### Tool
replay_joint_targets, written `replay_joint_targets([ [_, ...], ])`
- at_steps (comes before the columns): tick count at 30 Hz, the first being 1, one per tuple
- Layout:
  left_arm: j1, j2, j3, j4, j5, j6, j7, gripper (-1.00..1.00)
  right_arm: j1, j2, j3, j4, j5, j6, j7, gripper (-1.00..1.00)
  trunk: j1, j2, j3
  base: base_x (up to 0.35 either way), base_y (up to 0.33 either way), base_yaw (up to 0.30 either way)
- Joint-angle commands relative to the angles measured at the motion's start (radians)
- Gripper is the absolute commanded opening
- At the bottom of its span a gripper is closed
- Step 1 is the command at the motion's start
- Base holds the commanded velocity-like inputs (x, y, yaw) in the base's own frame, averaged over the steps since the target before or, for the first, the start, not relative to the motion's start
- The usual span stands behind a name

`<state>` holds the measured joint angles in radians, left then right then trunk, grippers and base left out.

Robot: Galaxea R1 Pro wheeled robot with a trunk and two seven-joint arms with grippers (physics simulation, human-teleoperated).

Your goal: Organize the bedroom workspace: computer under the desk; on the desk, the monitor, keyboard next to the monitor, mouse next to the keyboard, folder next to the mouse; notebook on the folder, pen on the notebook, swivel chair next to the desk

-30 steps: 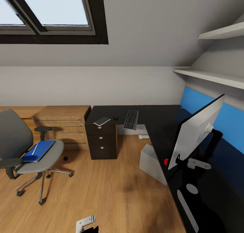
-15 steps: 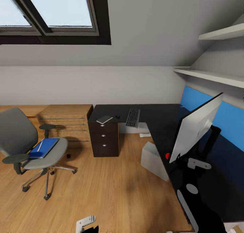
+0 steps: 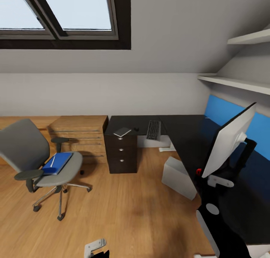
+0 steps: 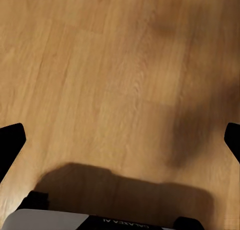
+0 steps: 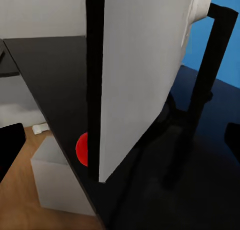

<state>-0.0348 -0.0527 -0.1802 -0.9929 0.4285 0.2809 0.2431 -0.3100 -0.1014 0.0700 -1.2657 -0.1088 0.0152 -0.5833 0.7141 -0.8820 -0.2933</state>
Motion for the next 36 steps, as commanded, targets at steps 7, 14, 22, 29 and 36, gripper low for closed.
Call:
replay_joint_targets([
  [7,-0.001,0.001,-0.004,-0.001,0.012,0.003,0.009,1.00,-0.001,-0.001,0.004,-0.003,-0.006,-0.006,-0.010,1.00,0.000,-0.001,-0.001,0.032,0.035,0.000],
  [14,-0.001,0.001,-0.004,-0.001,0.011,0.003,0.009,1.00,-0.001,-0.001,0.004,-0.002,-0.007,-0.038,-0.036,1.00,0.000,-0.001,-0.001,0.070,0.001,0.000],
  [22,-0.001,0.001,-0.005,0.034,0.010,0.003,0.009,1.00,-0.001,-0.001,0.004,-0.001,-0.006,-0.041,-0.047,1.00,0.000,-0.001,-0.001,0.083,0.000,0.000],
  [29,-0.001,-0.001,-0.008,0.049,0.007,-0.005,0.009,1.00,0.000,-0.001,0.002,-0.002,-0.006,-0.041,-0.047,1.00,0.000,-0.001,-0.001,0.090,0.000,0.000],
  [36,-0.001,-0.001,-0.008,0.049,0.008,-0.024,0.009,1.00,0.000,-0.001,0.002,-0.002,-0.006,-0.041,-0.047,1.00,0.000,-0.001,-0.001,0.078,0.000,0.000],
])
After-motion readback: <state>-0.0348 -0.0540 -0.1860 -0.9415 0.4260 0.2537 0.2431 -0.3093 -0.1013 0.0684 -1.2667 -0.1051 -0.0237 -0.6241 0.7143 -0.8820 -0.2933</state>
